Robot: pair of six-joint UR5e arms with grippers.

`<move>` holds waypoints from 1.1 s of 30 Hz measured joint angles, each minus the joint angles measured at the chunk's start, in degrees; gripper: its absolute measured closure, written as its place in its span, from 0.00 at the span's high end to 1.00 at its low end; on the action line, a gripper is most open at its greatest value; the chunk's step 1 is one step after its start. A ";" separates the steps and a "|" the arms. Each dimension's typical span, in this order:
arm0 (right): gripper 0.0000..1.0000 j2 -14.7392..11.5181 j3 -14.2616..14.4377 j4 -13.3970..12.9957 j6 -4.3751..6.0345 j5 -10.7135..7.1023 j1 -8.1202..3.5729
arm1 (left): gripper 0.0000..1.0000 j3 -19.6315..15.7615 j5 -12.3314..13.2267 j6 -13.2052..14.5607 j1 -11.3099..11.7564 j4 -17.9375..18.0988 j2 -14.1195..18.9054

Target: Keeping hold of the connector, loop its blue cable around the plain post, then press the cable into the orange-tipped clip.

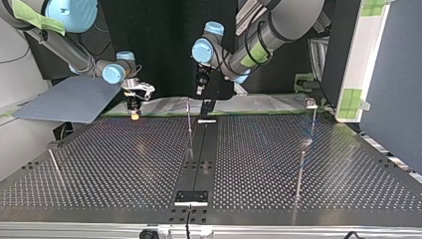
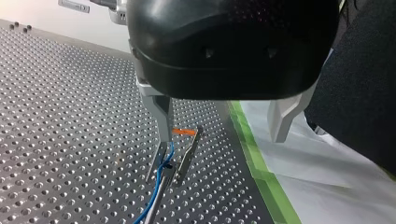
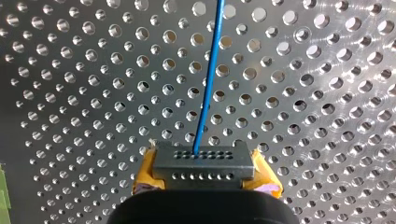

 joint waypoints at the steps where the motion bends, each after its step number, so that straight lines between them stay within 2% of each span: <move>1: 0.00 0.00 -0.01 0.00 0.01 0.00 0.00 | 1.00 0.00 0.02 0.01 0.04 -0.01 -0.01; 6: 0.00 0.02 0.00 -0.01 0.00 -0.01 0.00 | 1.00 0.00 0.07 0.42 0.04 -0.22 0.05; 13: 0.00 0.07 0.01 0.06 -0.09 -0.01 -0.01 | 1.00 -0.45 -0.80 3.15 -0.64 -2.31 0.22; 19: 0.00 0.11 0.01 0.05 -0.14 -0.03 -0.01 | 1.00 -1.37 -1.02 4.03 -1.41 -2.33 0.28; 27: 0.00 0.18 0.01 0.09 -0.24 -0.01 0.01 | 1.00 -4.54 -0.11 4.30 -2.25 -1.05 1.38; 33: 0.00 0.25 0.01 0.08 -0.40 -0.03 0.02 | 1.00 -7.84 1.04 4.09 -1.87 1.94 4.28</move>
